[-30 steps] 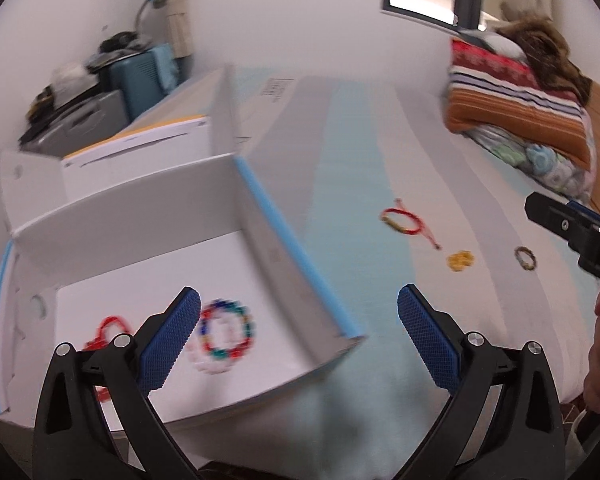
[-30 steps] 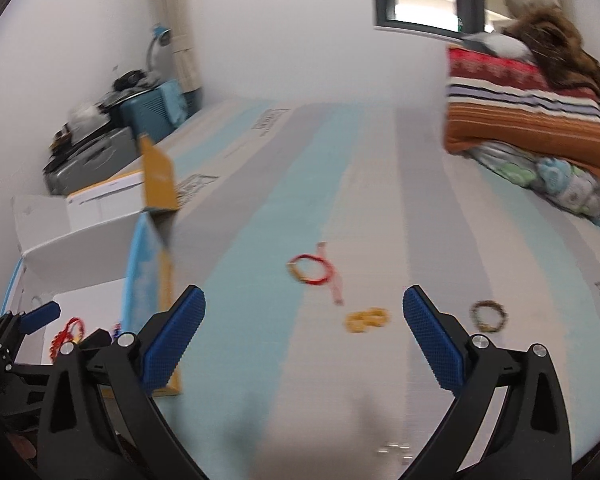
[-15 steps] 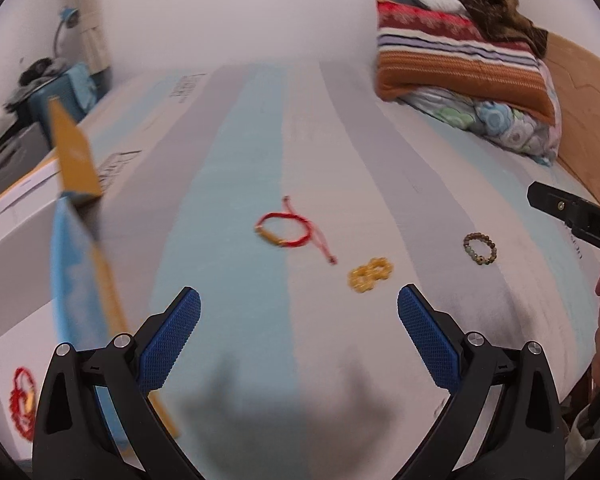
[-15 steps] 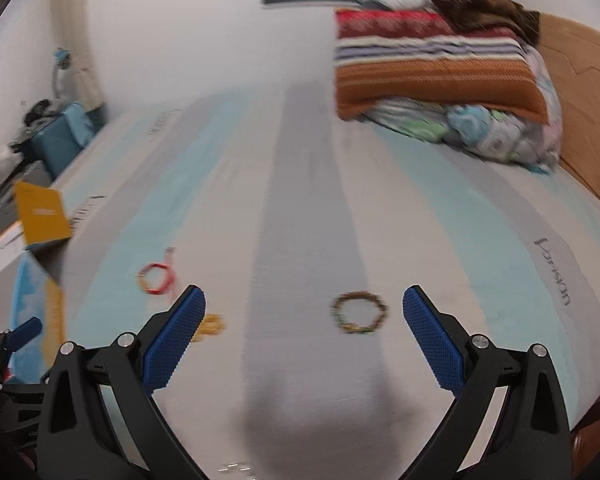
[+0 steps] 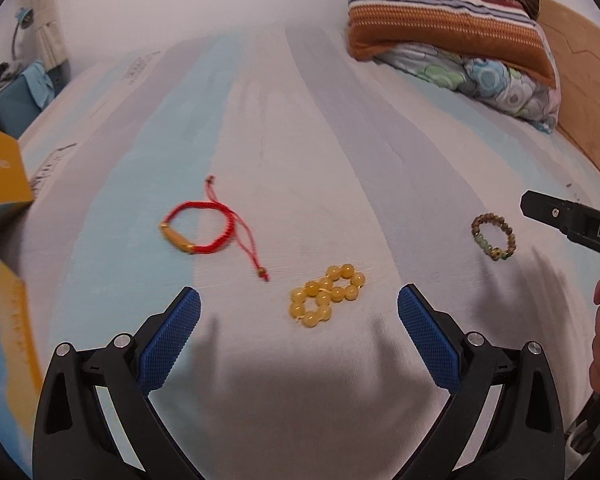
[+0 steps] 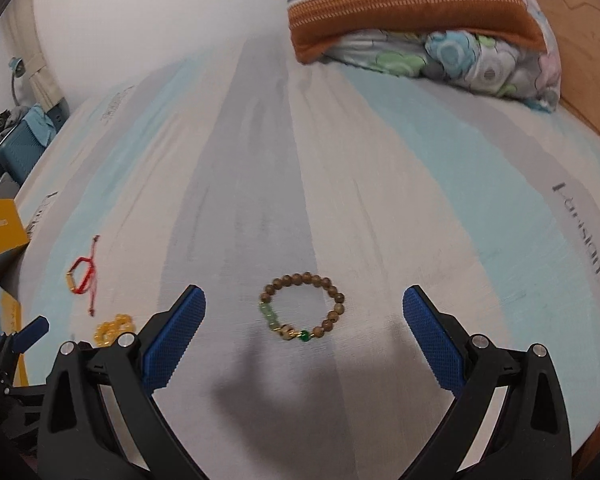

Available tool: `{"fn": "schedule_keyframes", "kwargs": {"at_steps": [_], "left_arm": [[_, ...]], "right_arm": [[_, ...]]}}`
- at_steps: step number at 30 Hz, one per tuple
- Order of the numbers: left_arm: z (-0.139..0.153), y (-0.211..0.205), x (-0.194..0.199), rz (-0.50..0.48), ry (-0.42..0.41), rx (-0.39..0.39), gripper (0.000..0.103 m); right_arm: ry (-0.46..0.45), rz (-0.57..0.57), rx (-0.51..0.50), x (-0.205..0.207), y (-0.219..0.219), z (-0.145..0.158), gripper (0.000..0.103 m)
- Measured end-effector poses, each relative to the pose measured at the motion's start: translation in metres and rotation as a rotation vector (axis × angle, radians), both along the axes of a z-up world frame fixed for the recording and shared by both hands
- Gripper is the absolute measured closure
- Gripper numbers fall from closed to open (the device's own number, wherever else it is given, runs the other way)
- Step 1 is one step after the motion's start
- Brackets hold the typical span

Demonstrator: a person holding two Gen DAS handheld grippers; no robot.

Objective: Organize jewelry
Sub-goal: 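Move both tools back over the remaining bracelets on the bed, then grasp the yellow amber bead bracelet with the left tool while the right tool grasps the wooden bead bracelet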

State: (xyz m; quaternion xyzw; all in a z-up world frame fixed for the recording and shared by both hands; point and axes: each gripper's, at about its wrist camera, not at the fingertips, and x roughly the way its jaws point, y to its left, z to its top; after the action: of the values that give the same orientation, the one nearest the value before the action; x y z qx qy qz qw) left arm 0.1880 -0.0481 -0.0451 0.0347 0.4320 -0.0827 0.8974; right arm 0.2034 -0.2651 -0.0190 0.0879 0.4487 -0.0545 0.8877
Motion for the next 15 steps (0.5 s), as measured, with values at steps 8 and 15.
{"fn": "schedule_keyframes", "kwargs": {"at_steps": [8, 15], "left_arm": [[-0.032, -0.011, 0.015, -0.037, 0.054, -0.022, 0.007], [-0.037, -0.018, 0.013, -0.031, 0.038, 0.034, 0.023]], "right_arm": [[0.074, -0.024, 0.024, 0.013, -0.009, -0.026, 0.014], [0.108, -0.049, 0.047, 0.018, -0.012, -0.036, 0.029]]}}
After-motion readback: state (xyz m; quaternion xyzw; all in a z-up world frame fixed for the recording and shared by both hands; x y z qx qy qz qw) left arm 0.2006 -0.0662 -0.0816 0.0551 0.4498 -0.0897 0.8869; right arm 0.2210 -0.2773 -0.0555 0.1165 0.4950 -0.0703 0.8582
